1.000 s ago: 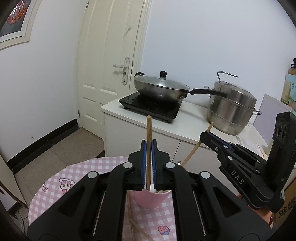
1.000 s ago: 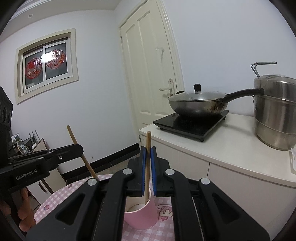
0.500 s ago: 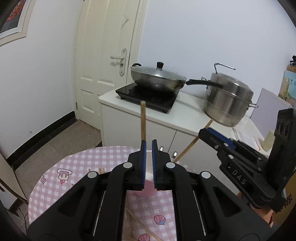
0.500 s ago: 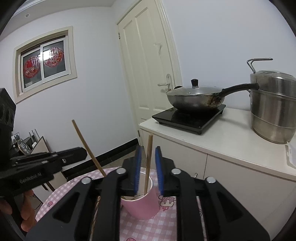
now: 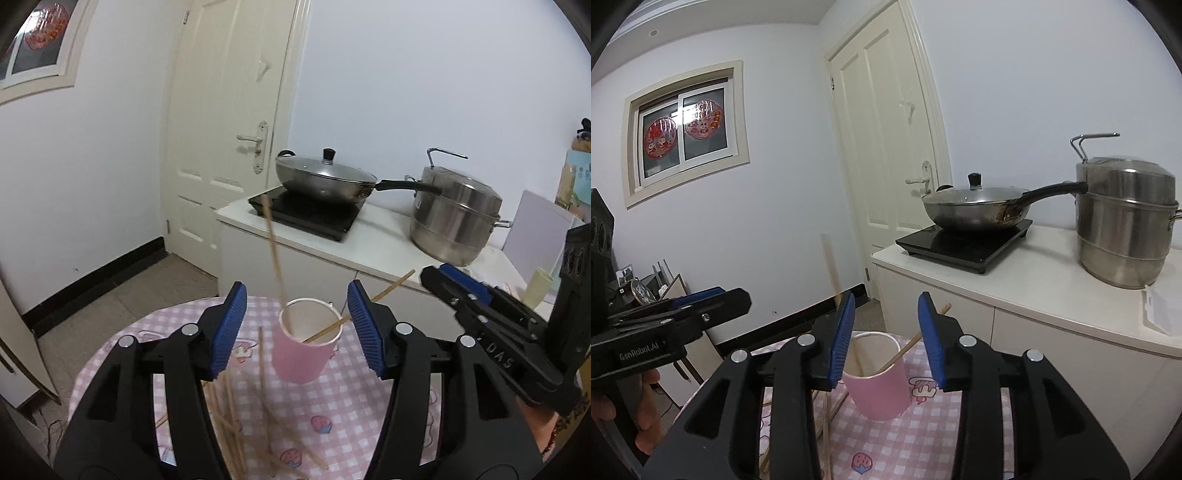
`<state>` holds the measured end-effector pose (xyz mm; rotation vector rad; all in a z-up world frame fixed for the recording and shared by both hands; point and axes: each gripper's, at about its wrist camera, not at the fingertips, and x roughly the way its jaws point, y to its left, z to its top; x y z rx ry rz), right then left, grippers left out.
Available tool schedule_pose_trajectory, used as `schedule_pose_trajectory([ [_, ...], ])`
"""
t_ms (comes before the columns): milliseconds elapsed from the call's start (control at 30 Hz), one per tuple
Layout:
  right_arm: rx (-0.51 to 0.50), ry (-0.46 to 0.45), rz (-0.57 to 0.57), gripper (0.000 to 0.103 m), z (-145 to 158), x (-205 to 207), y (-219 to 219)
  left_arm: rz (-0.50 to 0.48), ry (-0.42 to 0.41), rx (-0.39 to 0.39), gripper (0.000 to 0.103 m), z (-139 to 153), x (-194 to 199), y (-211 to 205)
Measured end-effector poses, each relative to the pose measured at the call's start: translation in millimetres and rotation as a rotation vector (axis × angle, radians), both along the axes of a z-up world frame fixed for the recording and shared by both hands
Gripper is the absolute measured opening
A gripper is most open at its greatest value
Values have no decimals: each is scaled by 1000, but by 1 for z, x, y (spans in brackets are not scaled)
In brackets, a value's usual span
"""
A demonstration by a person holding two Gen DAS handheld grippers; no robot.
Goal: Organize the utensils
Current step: 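Open the right tool over the cup while the left tool releases its chopstick, then move both tools back down to the remaining chopsticks on the table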
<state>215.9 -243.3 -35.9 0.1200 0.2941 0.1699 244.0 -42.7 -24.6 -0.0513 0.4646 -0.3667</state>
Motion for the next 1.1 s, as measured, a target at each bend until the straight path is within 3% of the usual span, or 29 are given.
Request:
schedule_pose_trajectory([
  [200, -17, -38, -9, 40, 7, -28, 9, 62, -57, 11, 57, 6, -32, 19],
  [433, -53, -70, -8, 44, 4, -55, 25, 140, -134, 37, 67, 9, -71, 40],
  [767, -70, -16, 34, 46, -16, -59, 48, 173, -72, 56, 69, -16, -87, 78],
  [1100, -105, 84, 91, 46, -51, -32, 82, 198, 48, 27, 69, -49, -64, 112],
])
